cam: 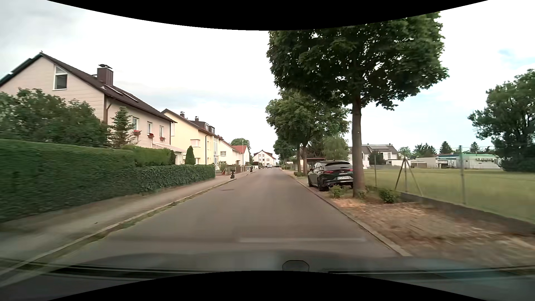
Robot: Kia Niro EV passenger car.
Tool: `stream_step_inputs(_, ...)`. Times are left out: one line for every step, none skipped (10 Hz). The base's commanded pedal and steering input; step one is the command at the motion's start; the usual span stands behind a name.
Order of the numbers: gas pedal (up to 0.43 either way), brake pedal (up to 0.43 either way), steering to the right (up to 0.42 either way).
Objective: Follow the waypoints while adhering to traffic rules and regulations
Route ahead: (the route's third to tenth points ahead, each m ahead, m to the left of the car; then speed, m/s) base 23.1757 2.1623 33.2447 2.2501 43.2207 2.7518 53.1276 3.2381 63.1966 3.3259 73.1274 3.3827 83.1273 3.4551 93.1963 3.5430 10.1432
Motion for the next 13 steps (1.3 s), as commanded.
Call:
stream_step_inputs(0.189,0.0,0.0)
stream_step_inputs(0.189,0.0,-0.001)
stream_step_inputs(0.189,0.0,-0.002)
stream_step_inputs(0.189,0.0,-0.004)
stream_step_inputs(0.189,0.0,-0.005)
stream_step_inputs(0.189,0.0,-0.005)
stream_step_inputs(0.189,0.0,-0.005)
stream_step_inputs(0.189,0.0,-0.004)
stream_step_inputs(0.189,0.0,-0.004)
stream_step_inputs(0.189,0.0,-0.004)
stream_step_inputs(0.189,0.0,-0.001)
stream_step_inputs(0.189,0.0,0.001)
stream_step_inputs(0.189,0.0,0.003)
